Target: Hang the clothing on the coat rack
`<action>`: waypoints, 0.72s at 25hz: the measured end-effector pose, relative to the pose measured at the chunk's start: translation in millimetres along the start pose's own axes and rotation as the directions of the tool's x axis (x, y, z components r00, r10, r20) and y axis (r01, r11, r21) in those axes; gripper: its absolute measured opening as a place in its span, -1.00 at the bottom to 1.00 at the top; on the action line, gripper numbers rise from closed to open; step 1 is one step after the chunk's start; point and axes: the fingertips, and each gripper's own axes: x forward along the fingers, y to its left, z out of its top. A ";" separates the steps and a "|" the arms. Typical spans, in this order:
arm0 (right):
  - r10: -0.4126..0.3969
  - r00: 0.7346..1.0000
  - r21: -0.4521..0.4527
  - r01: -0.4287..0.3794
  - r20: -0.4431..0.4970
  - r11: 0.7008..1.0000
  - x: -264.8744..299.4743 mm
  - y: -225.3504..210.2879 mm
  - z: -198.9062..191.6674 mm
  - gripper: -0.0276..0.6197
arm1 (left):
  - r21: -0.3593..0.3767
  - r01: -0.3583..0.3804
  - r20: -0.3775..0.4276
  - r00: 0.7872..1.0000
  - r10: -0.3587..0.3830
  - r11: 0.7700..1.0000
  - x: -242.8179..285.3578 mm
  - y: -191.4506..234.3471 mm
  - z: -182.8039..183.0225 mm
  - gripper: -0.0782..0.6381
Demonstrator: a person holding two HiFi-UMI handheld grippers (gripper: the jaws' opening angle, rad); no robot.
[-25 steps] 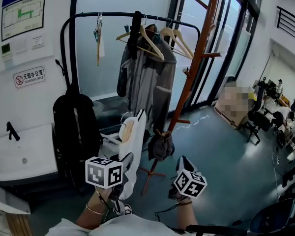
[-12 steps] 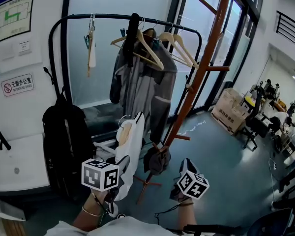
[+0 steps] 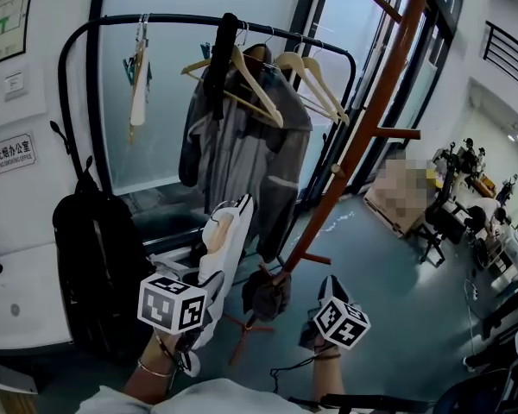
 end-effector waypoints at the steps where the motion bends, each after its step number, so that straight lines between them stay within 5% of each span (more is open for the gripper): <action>1: -0.003 1.000 0.000 0.003 0.001 1.000 3.6 -2.1 0.9 -0.84 | 0.004 0.004 -0.002 1.000 -0.004 1.000 3.6 2.6 2.2 -0.71; 18: 0.015 0.999 0.050 -0.018 0.052 0.999 60.8 -45.6 39.9 -0.84 | 0.133 -0.019 -0.066 0.997 0.028 0.991 44.7 -3.9 43.5 -0.71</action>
